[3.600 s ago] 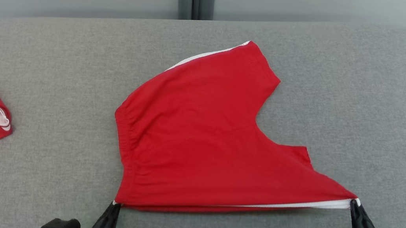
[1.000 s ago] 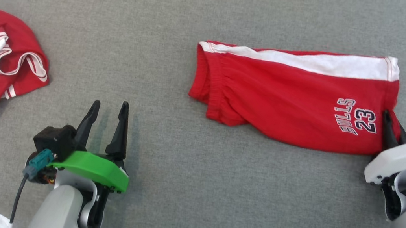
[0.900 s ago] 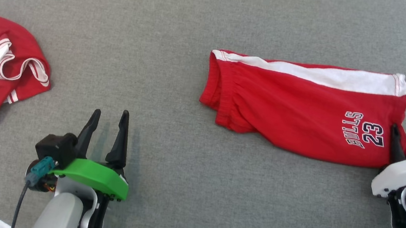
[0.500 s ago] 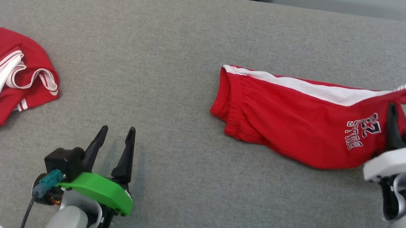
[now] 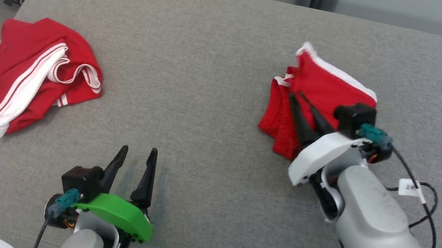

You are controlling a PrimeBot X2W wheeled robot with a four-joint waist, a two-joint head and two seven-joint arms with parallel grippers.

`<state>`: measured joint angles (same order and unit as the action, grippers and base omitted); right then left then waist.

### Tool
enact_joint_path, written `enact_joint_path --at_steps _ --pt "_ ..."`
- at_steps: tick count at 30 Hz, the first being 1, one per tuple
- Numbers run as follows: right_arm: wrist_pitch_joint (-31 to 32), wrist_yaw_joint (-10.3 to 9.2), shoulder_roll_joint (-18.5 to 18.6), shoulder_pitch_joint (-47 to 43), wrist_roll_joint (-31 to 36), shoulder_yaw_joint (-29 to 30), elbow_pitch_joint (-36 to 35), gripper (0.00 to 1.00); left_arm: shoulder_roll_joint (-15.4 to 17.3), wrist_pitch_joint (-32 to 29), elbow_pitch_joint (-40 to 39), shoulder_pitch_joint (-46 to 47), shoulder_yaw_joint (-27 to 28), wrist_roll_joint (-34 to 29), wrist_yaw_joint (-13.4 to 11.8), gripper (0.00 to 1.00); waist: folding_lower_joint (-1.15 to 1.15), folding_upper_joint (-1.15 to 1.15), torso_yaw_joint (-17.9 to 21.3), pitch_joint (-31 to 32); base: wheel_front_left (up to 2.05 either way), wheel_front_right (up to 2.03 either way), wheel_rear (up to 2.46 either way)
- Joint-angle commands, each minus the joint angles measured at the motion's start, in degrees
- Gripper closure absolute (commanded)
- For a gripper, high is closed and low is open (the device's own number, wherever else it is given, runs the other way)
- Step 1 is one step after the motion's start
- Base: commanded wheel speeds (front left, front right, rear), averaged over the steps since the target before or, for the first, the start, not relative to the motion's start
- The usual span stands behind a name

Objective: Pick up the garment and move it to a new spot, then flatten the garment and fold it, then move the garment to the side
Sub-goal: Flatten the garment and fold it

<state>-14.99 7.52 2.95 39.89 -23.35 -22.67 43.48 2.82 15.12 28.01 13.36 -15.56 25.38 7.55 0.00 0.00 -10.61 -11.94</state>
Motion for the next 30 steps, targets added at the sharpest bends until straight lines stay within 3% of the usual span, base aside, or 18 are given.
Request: enact_joint_path --at_steps 1,6,10,24,30 --pt "-0.2 -0.07 0.0 -0.1 -2.1 -2.4 0.1 0.0 0.2 0.0 0.2 0.8 0.0 0.4 -0.1 0.0 0.0 0.0 -1.7 -0.1 0.0 0.0 0.0" --pt "-0.2 -0.07 0.2 -1.0 -9.1 -11.5 -2.1 0.0 0.2 0.0 0.6 0.2 0.6 0.0 -0.1 0.0 0.0 0.0 -1.4 0.4 0.0 0.0 0.0" --pt "-0.2 -0.07 0.2 -1.9 -9.1 -11.0 -3.7 0.0 0.2 0.0 0.4 -0.5 1.2 -0.8 -0.1 0.0 0.0 0.0 0.3 1.0 0.0 0.0 0.0" --pt "-0.2 -0.07 0.0 -14.9 10.5 20.6 -13.3 0.0 0.3 0.0 -2.6 -2.5 3.2 -8.7 -0.1 0.0 0.0 0.0 5.9 3.8 0.0 0.0 0.0" --pt "-0.2 -0.07 0.0 -20.5 13.1 27.5 -17.3 0.0 0.6 0.0 -4.3 -4.3 4.9 -12.0 -0.1 0.0 0.0 0.0 7.8 5.2 0.0 0.0 0.0"
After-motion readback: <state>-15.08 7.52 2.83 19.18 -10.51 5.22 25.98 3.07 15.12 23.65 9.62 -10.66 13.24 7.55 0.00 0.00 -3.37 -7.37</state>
